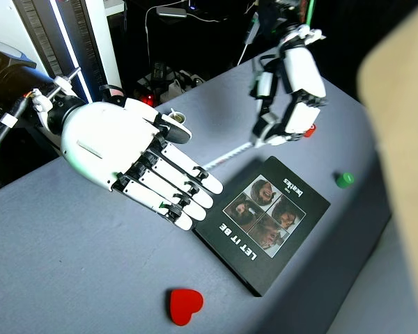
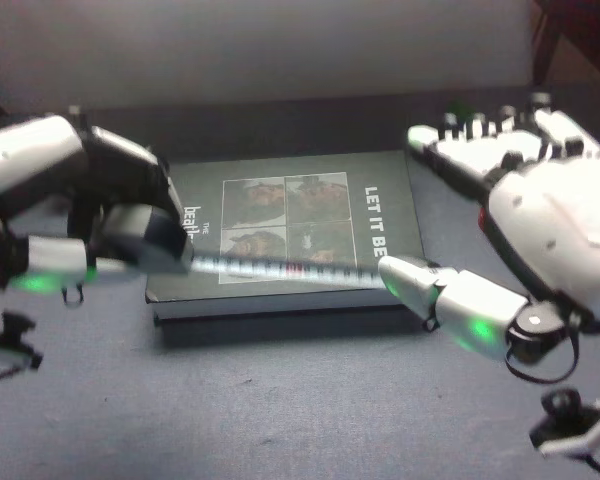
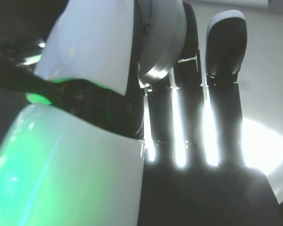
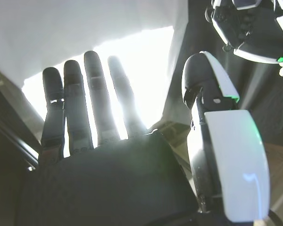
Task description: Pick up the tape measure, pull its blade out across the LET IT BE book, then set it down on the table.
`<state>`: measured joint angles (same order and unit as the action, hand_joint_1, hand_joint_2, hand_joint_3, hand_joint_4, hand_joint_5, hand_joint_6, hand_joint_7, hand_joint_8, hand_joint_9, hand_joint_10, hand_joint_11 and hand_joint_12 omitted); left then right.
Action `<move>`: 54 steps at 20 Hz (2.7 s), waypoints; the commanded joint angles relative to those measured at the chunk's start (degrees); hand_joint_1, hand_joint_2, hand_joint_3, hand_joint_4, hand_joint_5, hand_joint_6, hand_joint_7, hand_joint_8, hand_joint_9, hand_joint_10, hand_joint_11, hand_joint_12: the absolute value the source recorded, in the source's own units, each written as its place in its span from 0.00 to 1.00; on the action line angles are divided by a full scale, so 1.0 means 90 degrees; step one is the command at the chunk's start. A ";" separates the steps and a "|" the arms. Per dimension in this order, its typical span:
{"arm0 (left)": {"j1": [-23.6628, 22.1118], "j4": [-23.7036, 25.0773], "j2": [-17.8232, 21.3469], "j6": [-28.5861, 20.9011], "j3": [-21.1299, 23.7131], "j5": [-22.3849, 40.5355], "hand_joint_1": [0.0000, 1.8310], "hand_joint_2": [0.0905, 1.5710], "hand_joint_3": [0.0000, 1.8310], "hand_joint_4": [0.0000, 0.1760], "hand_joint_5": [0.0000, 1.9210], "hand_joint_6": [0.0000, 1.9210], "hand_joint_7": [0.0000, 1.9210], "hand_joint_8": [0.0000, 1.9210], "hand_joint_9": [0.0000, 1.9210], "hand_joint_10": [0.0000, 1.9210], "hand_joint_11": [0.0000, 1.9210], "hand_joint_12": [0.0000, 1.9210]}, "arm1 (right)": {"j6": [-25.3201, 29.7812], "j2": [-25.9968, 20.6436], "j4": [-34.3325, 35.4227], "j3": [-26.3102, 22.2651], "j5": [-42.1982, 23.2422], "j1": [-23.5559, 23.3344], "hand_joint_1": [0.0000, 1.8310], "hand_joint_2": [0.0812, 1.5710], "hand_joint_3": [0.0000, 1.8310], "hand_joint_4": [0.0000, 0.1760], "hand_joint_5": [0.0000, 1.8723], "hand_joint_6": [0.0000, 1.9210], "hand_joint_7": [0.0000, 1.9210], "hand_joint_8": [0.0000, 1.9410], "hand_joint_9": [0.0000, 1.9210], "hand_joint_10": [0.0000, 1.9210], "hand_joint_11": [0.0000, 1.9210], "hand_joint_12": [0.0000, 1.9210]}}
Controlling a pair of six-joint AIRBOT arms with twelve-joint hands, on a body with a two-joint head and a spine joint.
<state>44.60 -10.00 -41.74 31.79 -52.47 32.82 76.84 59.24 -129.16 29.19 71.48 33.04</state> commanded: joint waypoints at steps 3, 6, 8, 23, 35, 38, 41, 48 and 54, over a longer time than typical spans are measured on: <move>-0.0540 0.0119 -0.0037 -0.0258 -0.0213 0.0158 0.82 0.66 0.00 0.00 0.47 0.51 0.55 0.34 0.57 0.43 0.47 0.75 | -0.0421 -0.0010 -0.0149 -0.0038 0.0313 -0.0321 0.41 0.68 0.00 0.00 0.15 0.00 0.18 0.00 0.16 0.00 0.00 0.47; -0.1100 0.0343 -0.0023 -0.0457 -0.0409 -0.0393 0.81 0.66 0.00 0.00 0.47 0.50 0.56 0.30 0.57 0.43 0.48 0.77 | -0.1066 0.0187 0.0981 -0.0004 -0.0008 -0.0983 0.53 0.69 0.00 0.00 0.17 0.01 0.20 0.01 0.17 0.01 0.00 0.47; -0.1276 0.0389 -0.0017 -0.0456 -0.0449 -0.0635 0.81 0.66 0.00 0.00 0.47 0.50 0.56 0.30 0.57 0.43 0.48 0.77 | -0.1413 0.0462 0.1436 0.0131 -0.0041 -0.1425 0.56 0.70 0.00 0.00 0.18 0.00 0.22 0.00 0.19 0.01 0.00 0.53; -0.1633 0.0354 -0.0240 -0.0557 -0.0767 -0.1227 0.82 0.66 0.00 0.00 0.48 0.49 0.56 0.32 0.58 0.42 0.48 0.74 | -0.2280 0.1541 0.2764 0.1025 -0.0150 -0.2169 0.56 0.74 0.00 0.00 0.34 0.01 0.36 0.01 0.31 0.02 0.07 0.60; -0.1644 0.0220 -0.0256 -0.0713 -0.0860 -0.1219 0.82 0.66 0.00 0.00 0.48 0.49 0.56 0.32 0.58 0.41 0.48 0.74 | -0.2332 0.1878 0.2942 0.1443 -0.0229 -0.2242 0.56 0.74 0.00 0.00 0.33 0.00 0.35 0.00 0.31 0.01 0.07 0.61; -0.1628 0.0220 -0.0256 -0.0713 -0.0855 -0.1213 0.82 0.66 0.00 0.00 0.48 0.49 0.56 0.32 0.58 0.42 0.48 0.74 | -0.2303 0.1935 0.2939 0.1496 -0.0232 -0.2230 0.55 0.75 0.00 0.00 0.33 0.00 0.35 0.00 0.31 0.01 0.07 0.61; -0.1627 0.0220 -0.0256 -0.0713 -0.0865 -0.1209 0.82 0.66 0.00 0.00 0.48 0.49 0.56 0.32 0.58 0.42 0.48 0.74 | -0.2316 0.1940 0.2908 0.1556 -0.0236 -0.2189 0.55 0.75 0.00 0.00 0.33 0.00 0.35 0.00 0.31 0.01 0.06 0.60; -0.1622 0.0204 -0.0256 -0.0715 -0.0861 -0.1209 0.82 0.66 0.00 0.00 0.48 0.49 0.56 0.33 0.58 0.42 0.48 0.74 | -0.2353 0.1932 0.2904 0.1597 -0.0256 -0.2155 0.55 0.75 0.00 0.00 0.33 0.00 0.35 0.00 0.31 0.01 0.06 0.60; -0.1614 0.0194 -0.0256 -0.0715 -0.0864 -0.1208 0.82 0.66 0.00 0.00 0.48 0.48 0.56 0.32 0.58 0.41 0.48 0.73 | -0.2477 0.1935 0.2904 0.1597 -0.0291 -0.2135 0.55 0.74 0.00 0.00 0.34 0.00 0.36 0.00 0.32 0.01 0.08 0.61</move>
<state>30.65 -7.55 -44.12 26.02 -59.99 15.00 54.30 76.75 -97.45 43.66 67.00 14.17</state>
